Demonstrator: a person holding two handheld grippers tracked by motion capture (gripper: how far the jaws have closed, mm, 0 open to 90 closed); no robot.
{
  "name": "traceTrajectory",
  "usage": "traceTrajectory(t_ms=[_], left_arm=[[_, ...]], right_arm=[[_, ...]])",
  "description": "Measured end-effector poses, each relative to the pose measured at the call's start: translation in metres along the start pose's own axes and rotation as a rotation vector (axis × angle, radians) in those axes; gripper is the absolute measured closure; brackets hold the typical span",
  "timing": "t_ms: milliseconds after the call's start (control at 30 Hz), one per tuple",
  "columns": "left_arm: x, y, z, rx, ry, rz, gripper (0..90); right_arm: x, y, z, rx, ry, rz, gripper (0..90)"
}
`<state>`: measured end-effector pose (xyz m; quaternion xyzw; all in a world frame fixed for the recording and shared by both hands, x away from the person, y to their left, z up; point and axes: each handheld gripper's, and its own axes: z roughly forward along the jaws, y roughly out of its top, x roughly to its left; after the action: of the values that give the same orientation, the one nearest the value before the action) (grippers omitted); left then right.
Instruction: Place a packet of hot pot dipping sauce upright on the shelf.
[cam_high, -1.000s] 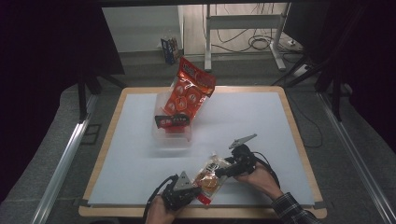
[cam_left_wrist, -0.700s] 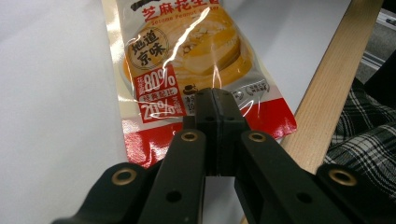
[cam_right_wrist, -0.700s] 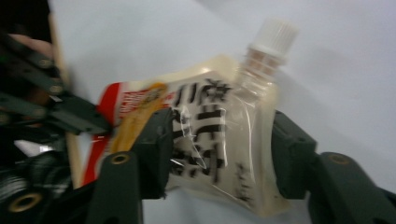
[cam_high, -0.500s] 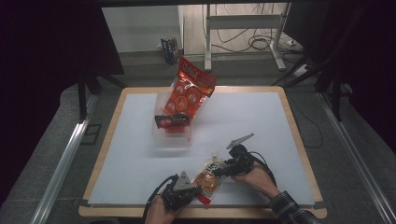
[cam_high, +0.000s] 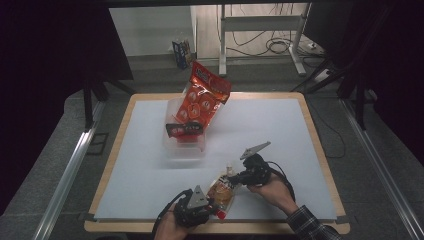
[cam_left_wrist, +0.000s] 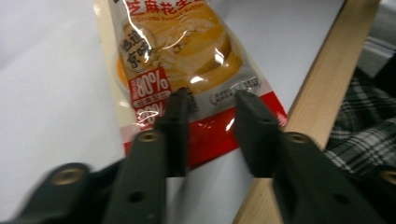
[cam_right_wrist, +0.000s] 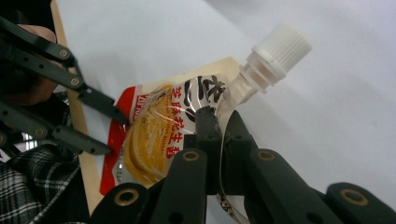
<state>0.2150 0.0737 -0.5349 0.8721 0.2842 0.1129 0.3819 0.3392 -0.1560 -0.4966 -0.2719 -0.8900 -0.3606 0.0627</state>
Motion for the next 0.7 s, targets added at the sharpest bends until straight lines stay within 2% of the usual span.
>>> traceTrajectory(t_ms=[200,300,500,700], left_arm=[[0.006,-0.002,-0.007,-0.02,0.026,-0.025,38.3],[0.011,-0.003,-0.012,-0.035,0.027,-0.053,29.8],[0.022,-0.008,-0.022,-0.068,0.029,-0.123,14.4],[0.031,-0.013,-0.036,-0.097,0.03,-0.159,8.4]], right_arm=[[0.002,0.012,-0.014,-0.035,-0.027,-0.029,87.1],[0.003,0.018,-0.022,-0.052,-0.05,-0.041,87.1],[0.003,0.031,-0.038,-0.085,-0.1,-0.071,87.4],[0.0,0.046,-0.051,-0.112,-0.15,-0.097,87.6]])
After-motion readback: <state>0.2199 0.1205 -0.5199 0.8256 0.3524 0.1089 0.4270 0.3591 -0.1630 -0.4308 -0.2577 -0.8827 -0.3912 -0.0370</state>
